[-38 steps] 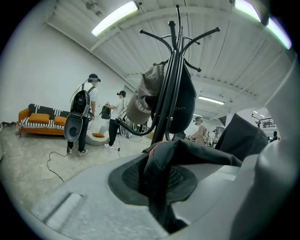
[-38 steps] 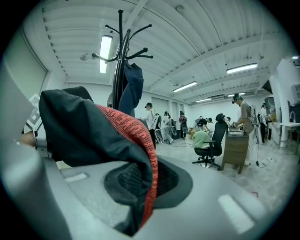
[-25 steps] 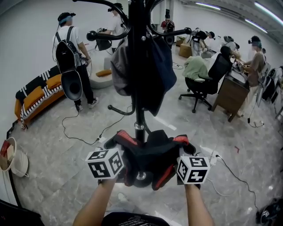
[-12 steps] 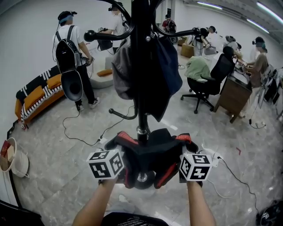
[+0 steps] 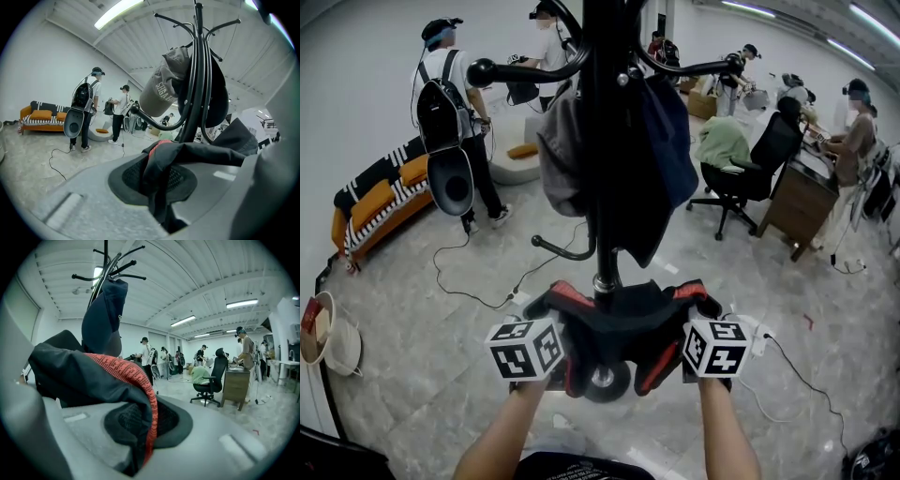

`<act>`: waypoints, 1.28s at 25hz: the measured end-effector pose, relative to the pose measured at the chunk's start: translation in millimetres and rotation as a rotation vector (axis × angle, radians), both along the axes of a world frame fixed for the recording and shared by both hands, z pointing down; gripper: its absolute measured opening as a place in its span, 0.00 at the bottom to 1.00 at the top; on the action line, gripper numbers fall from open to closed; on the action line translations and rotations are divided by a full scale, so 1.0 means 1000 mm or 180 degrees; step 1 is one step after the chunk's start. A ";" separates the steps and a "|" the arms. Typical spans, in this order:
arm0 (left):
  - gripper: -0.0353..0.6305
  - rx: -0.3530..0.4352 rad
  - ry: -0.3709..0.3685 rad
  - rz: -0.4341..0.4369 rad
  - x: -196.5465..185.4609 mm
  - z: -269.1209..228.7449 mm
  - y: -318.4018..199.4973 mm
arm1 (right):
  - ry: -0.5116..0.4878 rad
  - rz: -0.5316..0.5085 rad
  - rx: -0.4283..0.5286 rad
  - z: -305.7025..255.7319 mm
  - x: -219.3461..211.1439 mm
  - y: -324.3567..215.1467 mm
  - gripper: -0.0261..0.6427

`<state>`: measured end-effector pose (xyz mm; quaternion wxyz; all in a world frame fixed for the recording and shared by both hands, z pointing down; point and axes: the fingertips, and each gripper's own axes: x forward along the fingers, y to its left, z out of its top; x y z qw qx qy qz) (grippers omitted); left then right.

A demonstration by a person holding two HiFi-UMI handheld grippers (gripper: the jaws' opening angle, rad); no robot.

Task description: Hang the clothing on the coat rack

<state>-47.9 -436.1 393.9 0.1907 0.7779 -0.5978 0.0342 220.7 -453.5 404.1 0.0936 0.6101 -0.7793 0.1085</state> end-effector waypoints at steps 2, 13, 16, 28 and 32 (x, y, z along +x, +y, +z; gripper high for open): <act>0.09 -0.0013 -0.0020 0.0021 0.003 0.003 -0.002 | -0.0004 -0.0028 -0.0008 0.003 -0.003 -0.003 0.07; 0.09 -0.0090 -0.0085 0.0163 0.016 0.022 -0.007 | -0.0023 -0.0109 -0.0106 0.022 -0.020 -0.011 0.07; 0.09 -0.0121 -0.0104 0.0202 0.018 0.029 -0.005 | -0.0026 -0.0131 -0.0148 0.029 -0.024 -0.009 0.07; 0.09 -0.0219 -0.0147 0.0318 0.031 0.048 0.000 | 0.0014 -0.0187 -0.0257 0.050 -0.031 0.006 0.07; 0.09 -0.0261 -0.0156 0.0340 0.034 0.053 0.003 | 0.0021 -0.0210 -0.0285 0.054 -0.033 0.010 0.07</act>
